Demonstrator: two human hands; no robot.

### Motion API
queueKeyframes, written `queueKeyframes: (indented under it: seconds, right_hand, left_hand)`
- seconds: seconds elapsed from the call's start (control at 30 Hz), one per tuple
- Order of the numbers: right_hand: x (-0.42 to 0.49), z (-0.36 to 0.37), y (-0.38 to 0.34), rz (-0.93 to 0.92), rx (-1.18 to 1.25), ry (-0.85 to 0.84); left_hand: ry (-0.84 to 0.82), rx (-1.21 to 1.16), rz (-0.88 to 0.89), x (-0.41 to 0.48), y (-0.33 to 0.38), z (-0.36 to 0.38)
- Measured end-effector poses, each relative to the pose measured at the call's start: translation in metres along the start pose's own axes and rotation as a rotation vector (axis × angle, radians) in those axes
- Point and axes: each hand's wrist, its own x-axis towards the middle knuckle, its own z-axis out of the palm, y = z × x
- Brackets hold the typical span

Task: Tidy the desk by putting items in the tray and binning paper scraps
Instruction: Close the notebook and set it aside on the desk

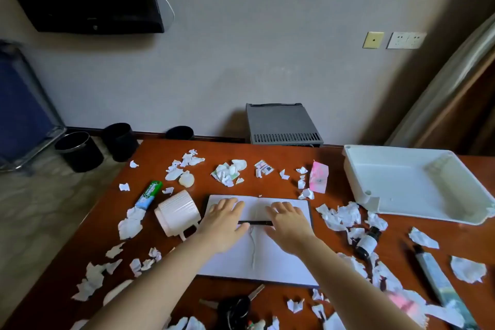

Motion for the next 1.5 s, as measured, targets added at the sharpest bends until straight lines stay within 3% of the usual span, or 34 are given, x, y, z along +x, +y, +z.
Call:
queueKeyframes:
  seconds: [0.37, 0.57, 0.93, 1.2, 1.5]
  right_hand:
    - [-0.001, 0.041, -0.012, -0.038, -0.049, 0.208]
    - [-0.005, 0.043, -0.025, -0.005, -0.236, 0.316]
    - [-0.008, 0.04, -0.024, 0.158, -0.002, 0.371]
    - [-0.017, 0.056, -0.033, 0.288, 0.173, 0.421]
    - [-0.024, 0.06, -0.039, 0.208, 0.361, 0.345]
  left_hand:
    - [0.109, 0.088, -0.026, -0.028, -0.013, 0.058]
    - [0.196, 0.03, -0.086, -0.042, -0.015, 0.077]
    - [0.025, -0.083, -0.181, -0.045, -0.007, 0.068]
    - [0.202, -0.15, -0.192, -0.056, -0.007, 0.075]
    - [0.243, -0.307, -0.215, -0.065, -0.006, 0.049]
